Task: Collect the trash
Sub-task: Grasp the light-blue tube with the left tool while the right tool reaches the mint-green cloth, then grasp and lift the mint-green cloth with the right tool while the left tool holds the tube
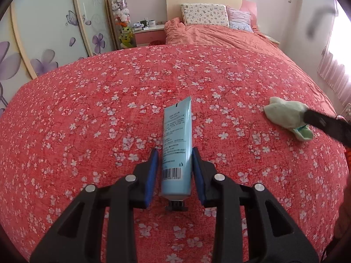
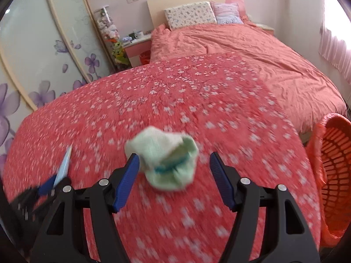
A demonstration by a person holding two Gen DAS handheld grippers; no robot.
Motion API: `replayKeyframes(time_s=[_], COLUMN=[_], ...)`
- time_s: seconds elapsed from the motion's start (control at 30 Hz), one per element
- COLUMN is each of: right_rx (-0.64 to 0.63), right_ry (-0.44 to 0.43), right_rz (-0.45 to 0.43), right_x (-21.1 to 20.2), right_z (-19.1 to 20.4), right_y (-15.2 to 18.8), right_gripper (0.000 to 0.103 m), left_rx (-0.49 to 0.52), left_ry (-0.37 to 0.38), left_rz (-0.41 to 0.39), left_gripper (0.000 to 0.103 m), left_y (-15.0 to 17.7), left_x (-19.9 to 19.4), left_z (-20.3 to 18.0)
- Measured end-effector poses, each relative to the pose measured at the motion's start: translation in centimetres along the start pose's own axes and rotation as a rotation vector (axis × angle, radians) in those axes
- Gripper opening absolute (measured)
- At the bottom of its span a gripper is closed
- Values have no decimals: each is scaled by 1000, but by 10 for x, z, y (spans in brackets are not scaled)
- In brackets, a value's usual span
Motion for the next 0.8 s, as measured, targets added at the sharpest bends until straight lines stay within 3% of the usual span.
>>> replayKeyframes(time_s=[0.17, 0.23, 0.3, 0.4, 0.73, 0.8], right_rx=[-11, -9, -28, -58, -135, -124], right_ry=[54, 34, 30, 1, 0, -14], right_rz=[44, 56, 43, 49, 27, 32], right_x=[23, 27, 23, 11, -43, -40], right_z=[9, 10, 13, 14, -8, -10], right_y=[-9, -5, -1, 12, 70, 64], right_gripper=[66, 56, 34, 12, 11, 26], left_rx=[-1, -2, -2, -3, -2, 0], left_ry=[1, 2, 2, 3, 2, -1], left_rz=[0, 0, 0, 0, -1, -1], left_gripper=[32, 32, 32, 32, 32, 32], left_y=[0, 0, 1, 1, 1, 1], left_x=[0, 0, 0, 0, 0, 0], left_z=[-2, -1, -2, -3, -3, -4])
Point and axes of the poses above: each gripper's, at about its wrist camera, not at the fingertips, and x roughly the way its jaws point, z to its left, y to its underside, the point moved 1 cm from there along x, roughly the way its jaws point, and after that the axes turned 3 degrees about z, right-handed, at the moved point
